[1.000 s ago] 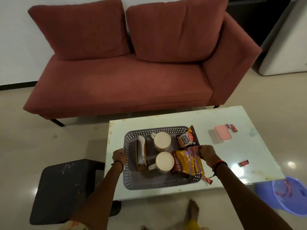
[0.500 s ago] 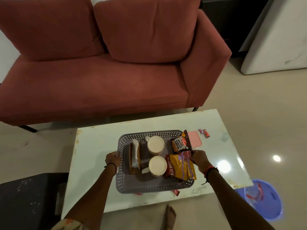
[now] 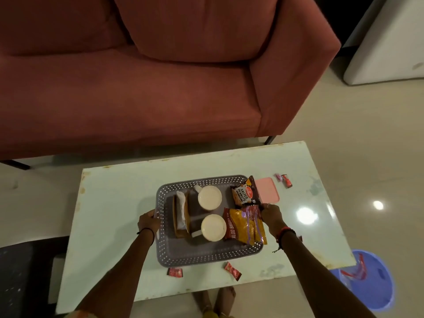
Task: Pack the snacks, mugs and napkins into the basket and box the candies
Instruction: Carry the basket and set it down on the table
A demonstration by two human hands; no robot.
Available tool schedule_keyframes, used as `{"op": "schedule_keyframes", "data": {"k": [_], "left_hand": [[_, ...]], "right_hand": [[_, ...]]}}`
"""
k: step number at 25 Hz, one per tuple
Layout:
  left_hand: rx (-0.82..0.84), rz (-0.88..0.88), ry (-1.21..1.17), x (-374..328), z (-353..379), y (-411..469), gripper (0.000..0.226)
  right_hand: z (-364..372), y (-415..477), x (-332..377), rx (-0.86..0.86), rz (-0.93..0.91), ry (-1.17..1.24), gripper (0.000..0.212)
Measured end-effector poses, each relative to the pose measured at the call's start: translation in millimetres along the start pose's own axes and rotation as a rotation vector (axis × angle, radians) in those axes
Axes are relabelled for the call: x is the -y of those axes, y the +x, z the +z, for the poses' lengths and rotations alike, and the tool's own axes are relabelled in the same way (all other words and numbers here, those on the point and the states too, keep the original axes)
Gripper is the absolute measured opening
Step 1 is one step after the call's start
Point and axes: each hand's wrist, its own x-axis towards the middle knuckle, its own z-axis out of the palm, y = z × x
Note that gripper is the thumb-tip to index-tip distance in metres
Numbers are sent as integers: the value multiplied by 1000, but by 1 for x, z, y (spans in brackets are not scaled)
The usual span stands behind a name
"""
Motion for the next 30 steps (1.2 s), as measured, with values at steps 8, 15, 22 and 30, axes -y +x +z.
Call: {"op": "schedule_keyframes", "data": {"k": [8, 15, 22, 30], "left_hand": [[-7, -17, 16, 10, 12, 64, 26], [-15, -31, 2, 11, 21, 97, 22], [20, -26, -40, 17, 24, 106, 21], [-30, 69, -105, 15, 20, 33, 48]], "right_hand": [[44, 57, 14, 3, -12, -71, 28], [57, 80, 23, -20, -8, -85, 21], [56, 86, 28, 64, -22, -146, 26], [37, 52, 21, -17, -14, -375, 37]]}}
